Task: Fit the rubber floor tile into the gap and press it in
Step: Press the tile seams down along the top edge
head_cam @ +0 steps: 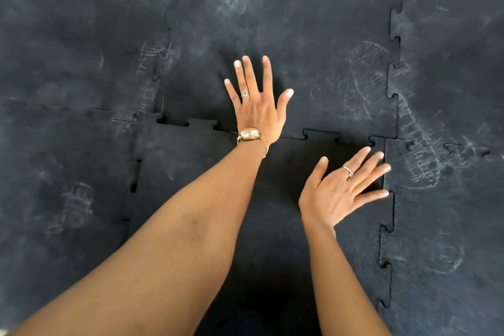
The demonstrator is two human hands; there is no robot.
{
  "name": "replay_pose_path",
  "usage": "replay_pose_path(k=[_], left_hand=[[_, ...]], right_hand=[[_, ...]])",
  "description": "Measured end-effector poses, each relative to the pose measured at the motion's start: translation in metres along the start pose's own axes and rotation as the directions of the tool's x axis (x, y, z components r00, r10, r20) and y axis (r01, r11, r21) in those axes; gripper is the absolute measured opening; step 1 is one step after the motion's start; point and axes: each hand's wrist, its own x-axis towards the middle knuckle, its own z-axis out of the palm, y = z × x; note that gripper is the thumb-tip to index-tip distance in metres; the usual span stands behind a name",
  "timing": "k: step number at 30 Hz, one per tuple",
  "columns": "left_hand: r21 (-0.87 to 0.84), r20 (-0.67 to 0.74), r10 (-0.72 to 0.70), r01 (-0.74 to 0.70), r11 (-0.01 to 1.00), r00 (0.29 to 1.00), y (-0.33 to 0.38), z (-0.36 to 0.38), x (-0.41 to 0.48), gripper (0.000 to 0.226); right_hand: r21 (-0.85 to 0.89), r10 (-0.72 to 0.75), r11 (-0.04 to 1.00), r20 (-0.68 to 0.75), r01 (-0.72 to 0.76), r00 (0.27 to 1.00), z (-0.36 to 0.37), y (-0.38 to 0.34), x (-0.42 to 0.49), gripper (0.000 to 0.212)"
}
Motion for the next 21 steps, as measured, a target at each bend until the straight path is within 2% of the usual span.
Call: replay_pose_path(k=[4, 6, 8, 9, 10, 11, 12, 13, 14, 15, 17, 19, 21], left_hand=[[-0.038, 0.005, 0.019, -0.019, 0.999, 1.0, 0.0, -0.001, -0.001, 0.069], [-0.089, 0.0, 0.032, -0.031, 0.996, 1.0, 0.001, -0.002, 0.0, 0.068], [-0.27, -0.017, 0.068, -0.07, 0.96, 0.998, -0.002, -0.004, -0.001, 0.067], [-0.44, -0.017, 0.074, -0.074, 0.895, 0.997, -0.004, -0.008, -0.002, 0.065], [-0.643, 0.0, 0.037, -0.029, 0.765, 0.999, -0.005, -0.015, -0.001, 0.064], [-0.806, 0.034, -0.038, 0.05, 0.59, 0.999, -0.009, -0.025, -0.003, 0.062], [-0.888, 0.062, -0.122, 0.111, 0.446, 0.991, -0.017, -0.034, -0.005, 0.06], [-0.913, 0.072, -0.203, 0.147, 0.381, 0.977, -0.028, -0.042, -0.005, 0.057], [-0.892, 0.031, -0.262, 0.145, 0.428, 0.964, -0.043, -0.049, -0.005, 0.054], [-0.833, -0.034, -0.263, 0.118, 0.541, 0.964, -0.061, -0.052, -0.003, 0.051], [-0.639, -0.092, -0.141, 0.05, 0.767, 0.986, -0.098, -0.052, 0.002, 0.05], [-0.413, -0.061, -0.039, 0.01, 0.911, 0.997, -0.119, -0.048, 0.007, 0.055], [-0.11, 0.032, -0.036, 0.039, 0.993, 0.999, -0.12, -0.038, 0.01, 0.064]], right_hand=[[0.081, -0.145, 0.985, -0.097, 0.153, 0.985, -0.005, -0.053, 0.046, 0.065], [0.037, -0.17, 0.985, -0.038, 0.171, 0.985, 0.001, -0.069, 0.067, 0.064], [-0.073, -0.211, 0.974, 0.045, 0.214, 0.976, 0.015, -0.071, 0.072, 0.066], [-0.119, -0.234, 0.964, 0.057, 0.239, 0.971, 0.021, -0.071, 0.072, 0.068], [-0.141, -0.242, 0.959, 0.054, 0.247, 0.969, 0.025, -0.07, 0.075, 0.069], [-0.134, -0.235, 0.961, 0.052, 0.24, 0.971, 0.026, -0.07, 0.076, 0.07], [-0.13, -0.228, 0.964, 0.049, 0.232, 0.973, 0.027, -0.07, 0.075, 0.071], [-0.139, -0.227, 0.963, 0.044, 0.23, 0.973, 0.027, -0.069, 0.076, 0.072], [-0.155, -0.234, 0.959, 0.038, 0.237, 0.971, 0.029, -0.068, 0.076, 0.073], [-0.162, -0.239, 0.957, 0.036, 0.242, 0.97, 0.031, -0.068, 0.077, 0.074], [-0.162, -0.231, 0.958, 0.047, 0.235, 0.972, 0.032, -0.068, 0.076, 0.074], [-0.17, -0.233, 0.956, 0.051, 0.238, 0.971, 0.03, -0.069, 0.075, 0.074], [-0.162, -0.231, 0.959, 0.038, 0.234, 0.972, 0.029, -0.07, 0.074, 0.074]])
